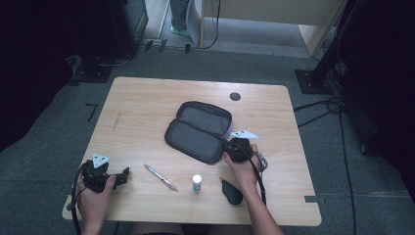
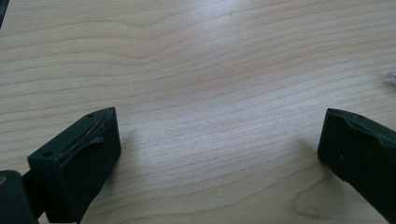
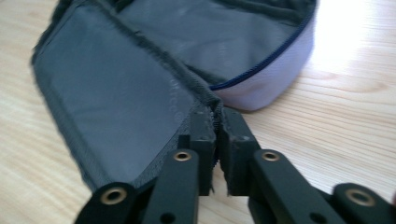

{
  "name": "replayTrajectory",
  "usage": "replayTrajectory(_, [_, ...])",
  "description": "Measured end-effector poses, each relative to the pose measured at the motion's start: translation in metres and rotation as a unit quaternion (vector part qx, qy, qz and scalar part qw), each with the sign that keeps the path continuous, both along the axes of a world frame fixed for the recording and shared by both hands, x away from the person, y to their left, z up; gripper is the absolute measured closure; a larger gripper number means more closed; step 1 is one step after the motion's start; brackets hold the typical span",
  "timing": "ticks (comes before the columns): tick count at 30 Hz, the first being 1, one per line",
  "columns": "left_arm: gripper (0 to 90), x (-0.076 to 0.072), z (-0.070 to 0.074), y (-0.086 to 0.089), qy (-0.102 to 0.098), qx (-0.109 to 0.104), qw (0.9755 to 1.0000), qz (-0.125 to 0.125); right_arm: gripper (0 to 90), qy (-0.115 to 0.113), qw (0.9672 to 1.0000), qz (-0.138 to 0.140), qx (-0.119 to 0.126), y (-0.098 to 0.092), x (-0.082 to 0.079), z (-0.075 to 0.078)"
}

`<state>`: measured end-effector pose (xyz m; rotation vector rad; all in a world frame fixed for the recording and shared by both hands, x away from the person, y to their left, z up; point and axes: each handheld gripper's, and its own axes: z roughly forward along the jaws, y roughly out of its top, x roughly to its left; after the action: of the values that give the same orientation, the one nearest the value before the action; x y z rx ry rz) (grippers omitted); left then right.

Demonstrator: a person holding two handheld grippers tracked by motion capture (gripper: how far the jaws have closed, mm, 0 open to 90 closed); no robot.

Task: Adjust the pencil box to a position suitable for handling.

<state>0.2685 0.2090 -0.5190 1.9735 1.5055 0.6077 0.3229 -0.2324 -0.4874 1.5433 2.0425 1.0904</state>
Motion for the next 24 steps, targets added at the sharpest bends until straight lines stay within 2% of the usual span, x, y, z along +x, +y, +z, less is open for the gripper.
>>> replayTrajectory(5, [0.0, 0.000, 0.000, 0.000, 0.000, 0.000, 1.0000, 0.000, 76.0, 0.007, 0.9989, 0.046, 0.008, 0.011, 0.002, 0.002])
replayTrajectory(7, [0.0, 0.000, 0.000, 0.000, 0.000, 0.000, 1.0000, 0.000, 74.8, 0.007, 0.9984, 0.054, 0.012, 0.012, 0.002, 0.003])
replayTrajectory(8, [0.0, 0.000, 0.000, 0.000, 0.000, 0.000, 1.0000, 0.000, 72.2, 0.003, 0.9972, 0.072, 0.019, 0.012, 0.003, 0.007])
replayTrajectory(10, [0.0, 0.000, 0.000, 0.000, 0.000, 0.000, 1.0000, 0.000, 70.9, -0.003, 0.9969, 0.077, 0.016, 0.011, 0.004, 0.010])
replayTrajectory(11, [0.0, 0.000, 0.000, 0.000, 0.000, 0.000, 1.0000, 0.000, 69.3, -0.013, 0.9968, 0.078, 0.015, 0.009, 0.007, 0.016])
replayTrajectory(15, [0.0, 0.000, 0.000, 0.000, 0.000, 0.000, 1.0000, 0.000, 68.5, -0.027, 0.9983, 0.052, 0.008, 0.001, 0.024, 0.025])
replayTrajectory(16, [0.0, 0.000, 0.000, 0.000, 0.000, 0.000, 1.0000, 0.000, 68.5, -0.027, 0.9983, 0.052, 0.008, 0.001, 0.024, 0.025])
replayTrajectory(17, [0.0, 0.000, 0.000, 0.000, 0.000, 0.000, 1.0000, 0.000, 67.6, -0.033, 0.9990, 0.031, -0.002, -0.002, 0.037, 0.028])
replayTrajectory(18, [0.0, 0.000, 0.000, 0.000, 0.000, 0.000, 1.0000, 0.000, 67.6, -0.033, 0.9990, 0.031, -0.002, -0.002, 0.037, 0.028])
replayTrajectory(19, [0.0, 0.000, 0.000, 0.000, 0.000, 0.000, 1.0000, 0.000, 66.3, -0.034, 0.9993, 0.007, -0.011, -0.005, 0.051, 0.029])
replayTrajectory(22, [0.0, 0.000, 0.000, 0.000, -0.001, 0.000, 1.0000, 0.000, 64.7, -0.031, 0.9989, -0.020, -0.030, -0.009, 0.073, 0.028])
replayTrajectory(23, [0.0, 0.000, 0.000, 0.000, -0.001, 0.000, 1.0000, 0.000, 63.7, -0.030, 0.9980, -0.031, -0.046, -0.008, 0.078, 0.028])
replayTrajectory(24, [0.0, 0.000, 0.000, 0.000, -0.001, 0.000, 1.0000, 0.000, 63.7, -0.030, 0.9980, -0.031, -0.046, -0.008, 0.078, 0.028])
